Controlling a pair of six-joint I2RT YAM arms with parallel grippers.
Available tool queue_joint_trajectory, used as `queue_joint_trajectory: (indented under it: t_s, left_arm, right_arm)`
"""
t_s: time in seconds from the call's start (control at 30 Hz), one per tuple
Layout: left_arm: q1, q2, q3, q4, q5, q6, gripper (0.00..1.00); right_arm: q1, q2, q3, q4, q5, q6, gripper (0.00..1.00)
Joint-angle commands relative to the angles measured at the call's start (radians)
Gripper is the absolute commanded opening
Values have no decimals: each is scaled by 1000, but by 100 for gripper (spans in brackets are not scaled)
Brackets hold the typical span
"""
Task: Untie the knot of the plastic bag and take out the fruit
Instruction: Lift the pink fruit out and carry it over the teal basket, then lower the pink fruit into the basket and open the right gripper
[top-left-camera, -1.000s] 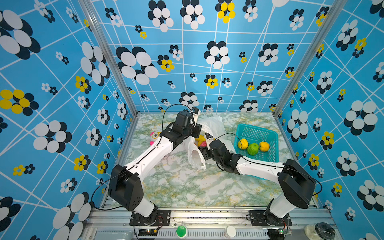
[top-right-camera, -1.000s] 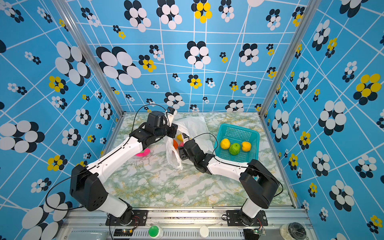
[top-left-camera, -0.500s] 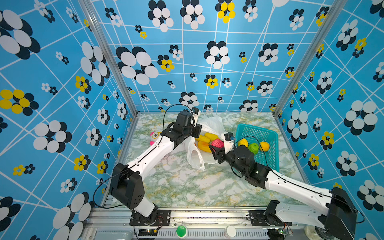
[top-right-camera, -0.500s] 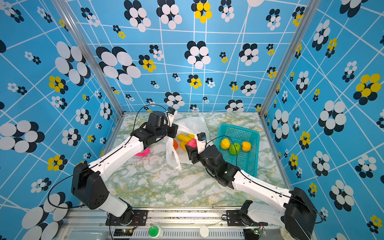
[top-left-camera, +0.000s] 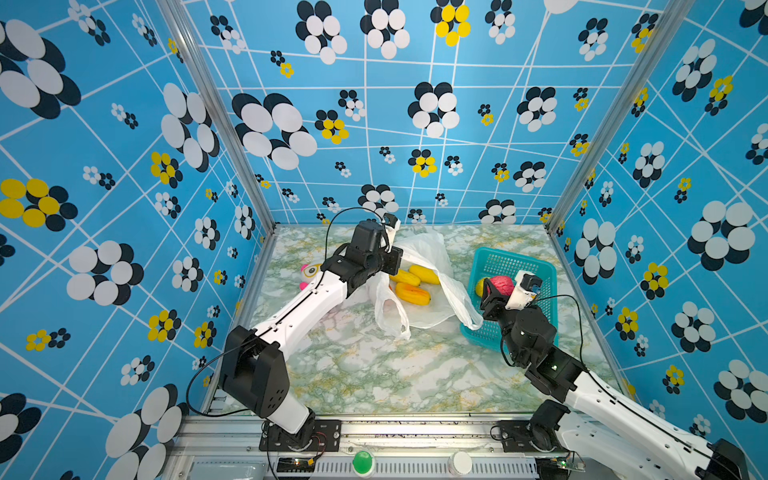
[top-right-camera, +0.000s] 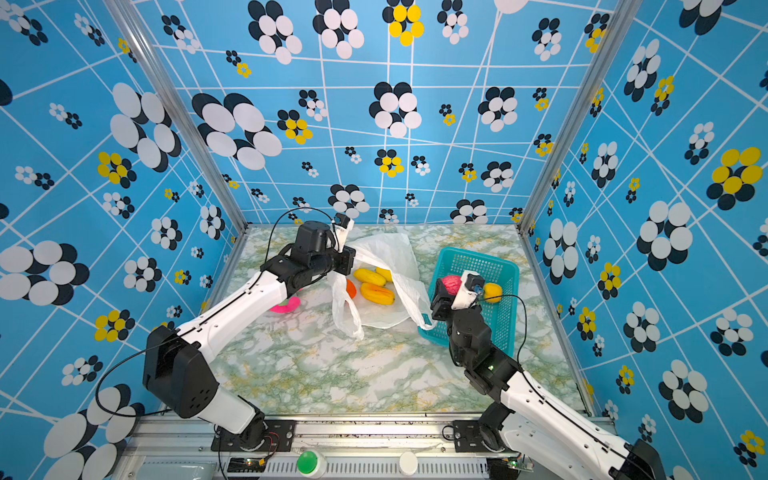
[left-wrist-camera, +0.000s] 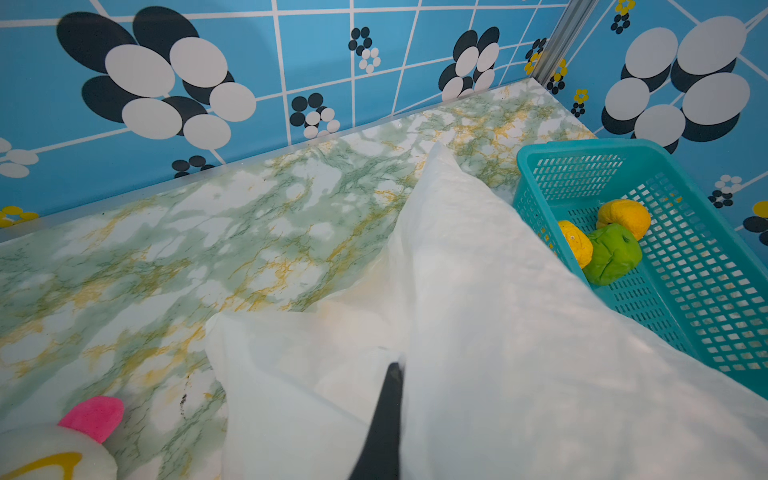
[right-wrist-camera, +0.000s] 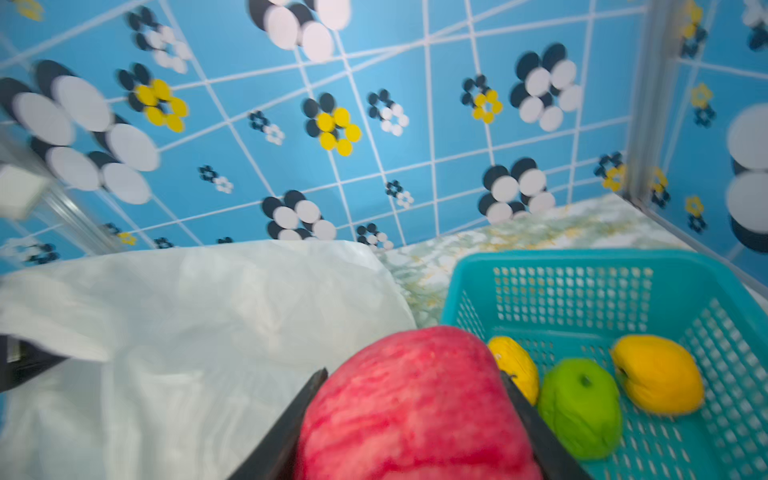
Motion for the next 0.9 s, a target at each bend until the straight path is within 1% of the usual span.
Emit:
queue_joint_trajectory:
  t_s: [0.0, 0.2, 0.27, 0.37, 0.4, 0.5, 0.6, 0.67, 0.87]
  left_arm:
    - [6, -19, 10, -4, 14, -11, 0]
    - [8, -22, 18, -21, 22, 6, 0]
    - [9, -14, 29, -42, 35, 19, 0]
    - [9, -11, 29, -39, 56, 18, 0]
    - [10, -10, 29, -39, 65, 16, 0]
    - [9, -12, 31, -44, 77, 9, 0]
    - [9, -25, 24, -42, 74, 5, 0]
    - [9, -31, 18, -36, 72, 5, 0]
    - [9, 4, 38, -49, 79, 1, 0]
  right_arm:
    - [-87, 51, -27, -88, 75, 204, 12]
    - [-185, 179, -34, -122, 54, 321, 11]
    - [-220, 231, -21, -142, 24, 357, 10]
    - [-258, 300, -29, -114, -24, 401, 9]
    - [-262, 318, -33, -103, -52, 412, 9]
    - [-279, 376, -29, -104, -77, 423, 11]
    - [-325, 428, -19, -123, -153, 434, 9]
    - [-336, 437, -32, -115, -165, 435, 9]
    - [-343, 432, -48, -106, -162, 425, 27]
